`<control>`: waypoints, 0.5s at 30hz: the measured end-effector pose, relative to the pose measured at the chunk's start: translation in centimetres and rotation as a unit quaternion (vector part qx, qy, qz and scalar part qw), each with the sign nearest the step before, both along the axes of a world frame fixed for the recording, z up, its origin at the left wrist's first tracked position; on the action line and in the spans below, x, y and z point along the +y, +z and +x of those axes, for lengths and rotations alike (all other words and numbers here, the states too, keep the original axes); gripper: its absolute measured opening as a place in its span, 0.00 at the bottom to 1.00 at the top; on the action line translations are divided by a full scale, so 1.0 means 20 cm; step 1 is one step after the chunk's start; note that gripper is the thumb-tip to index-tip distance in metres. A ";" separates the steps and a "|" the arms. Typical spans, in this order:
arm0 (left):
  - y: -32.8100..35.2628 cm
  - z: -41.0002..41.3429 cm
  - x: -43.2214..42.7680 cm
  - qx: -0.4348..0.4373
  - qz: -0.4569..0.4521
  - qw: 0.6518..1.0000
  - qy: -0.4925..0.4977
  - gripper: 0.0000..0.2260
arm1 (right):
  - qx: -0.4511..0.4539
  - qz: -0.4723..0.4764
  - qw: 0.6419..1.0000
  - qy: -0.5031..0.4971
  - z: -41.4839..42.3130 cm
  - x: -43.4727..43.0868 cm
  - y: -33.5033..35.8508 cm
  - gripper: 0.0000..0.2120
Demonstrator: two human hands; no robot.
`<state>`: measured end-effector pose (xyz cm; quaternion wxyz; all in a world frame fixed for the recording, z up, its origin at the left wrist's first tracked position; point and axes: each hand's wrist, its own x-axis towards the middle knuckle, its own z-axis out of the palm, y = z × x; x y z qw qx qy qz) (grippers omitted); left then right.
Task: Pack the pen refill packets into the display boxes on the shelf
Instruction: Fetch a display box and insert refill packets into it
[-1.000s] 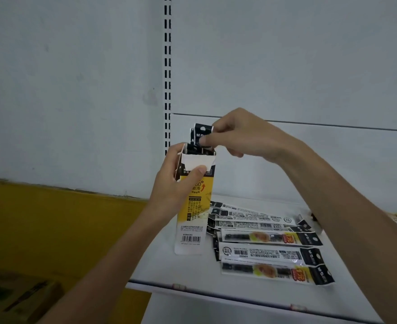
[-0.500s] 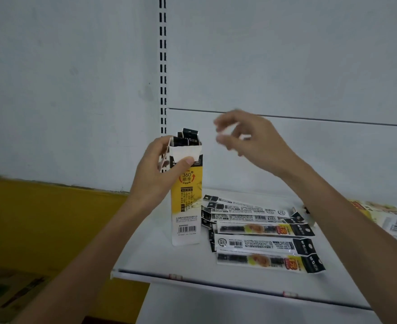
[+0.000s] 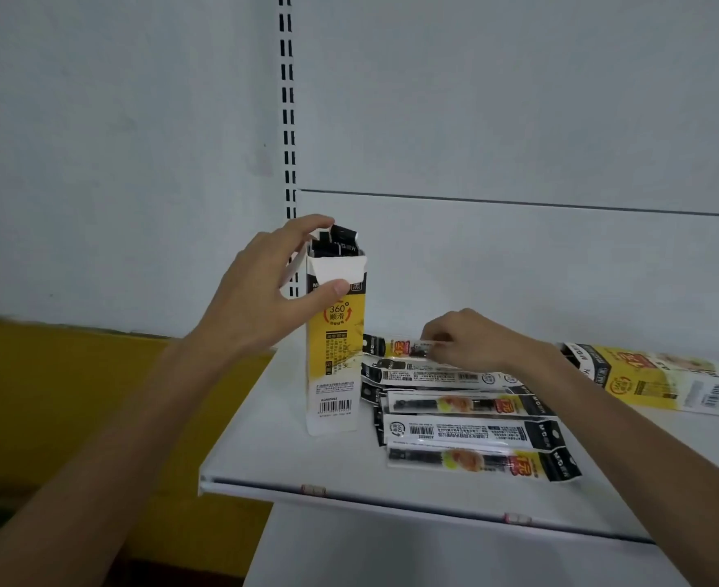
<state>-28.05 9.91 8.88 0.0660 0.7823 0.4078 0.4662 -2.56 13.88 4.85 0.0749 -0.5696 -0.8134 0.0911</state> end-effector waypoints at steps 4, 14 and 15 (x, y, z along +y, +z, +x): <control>0.01 -0.01 0.01 0.004 0.002 1.000 -0.022 0.28 | -0.011 -0.053 0.998 0.020 -0.03 -0.02 -0.02 0.12; 0.11 -0.05 0.04 0.060 -0.004 0.997 -0.038 0.24 | 0.051 -0.034 0.997 0.038 0.00 -0.03 0.01 0.08; 0.11 -0.05 0.04 0.071 0.000 0.997 -0.039 0.24 | 0.054 -0.036 0.997 0.036 0.00 -0.02 0.01 0.11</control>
